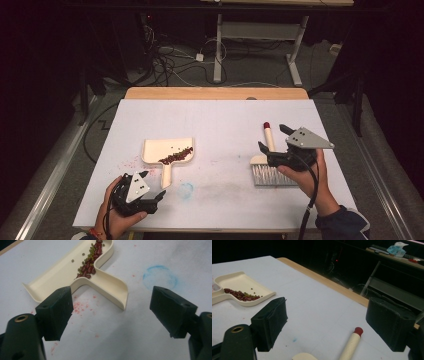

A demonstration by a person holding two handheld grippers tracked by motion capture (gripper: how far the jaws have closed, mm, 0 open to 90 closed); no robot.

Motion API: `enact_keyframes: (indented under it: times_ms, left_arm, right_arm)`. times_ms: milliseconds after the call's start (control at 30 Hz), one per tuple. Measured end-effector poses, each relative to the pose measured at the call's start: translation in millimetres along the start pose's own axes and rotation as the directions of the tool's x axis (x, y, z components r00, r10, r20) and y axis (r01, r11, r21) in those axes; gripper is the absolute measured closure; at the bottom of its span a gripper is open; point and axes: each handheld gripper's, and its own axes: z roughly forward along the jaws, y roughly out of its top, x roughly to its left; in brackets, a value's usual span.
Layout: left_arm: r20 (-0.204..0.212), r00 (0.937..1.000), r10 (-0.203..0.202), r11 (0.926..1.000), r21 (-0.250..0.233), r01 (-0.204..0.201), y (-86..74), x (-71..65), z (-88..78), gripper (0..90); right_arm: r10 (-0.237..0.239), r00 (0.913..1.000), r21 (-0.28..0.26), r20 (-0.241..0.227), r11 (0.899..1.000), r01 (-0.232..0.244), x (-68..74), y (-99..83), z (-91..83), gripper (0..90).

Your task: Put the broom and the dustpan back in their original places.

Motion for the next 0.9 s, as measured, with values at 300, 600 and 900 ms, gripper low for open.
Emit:
enact_keyframes:
  times_ms: [300, 600, 900]
  left_arm:
    - [0.002, 1.0, 0.002, 1.0, 0.004, -0.002, -0.1, 0.1, 0.1, 19.0]
    - [0.002, 1.0, 0.006, 1.0, 0.005, -0.006, -0.1, 0.0, 0.0, 19.0]
    - [0.007, 0.9999, 0.015, 0.9999, 0.001, -0.015, 0.0, -1.2, -1.6, 18.9]
  right_arm:
    - [-0.024, 0.9997, 0.004, -0.007, 1.0, 0.024, 0.9, -5.6, -12.7, 17.6]
    - [-0.049, 0.9988, 0.004, -0.007, 0.999, 0.049, 2.4, -14.5, -21.7, 17.9]
    - [-0.055, 0.9984, 0.008, -0.016, 0.998, 0.055, 6.4, -28.2, -26.9, 17.5]
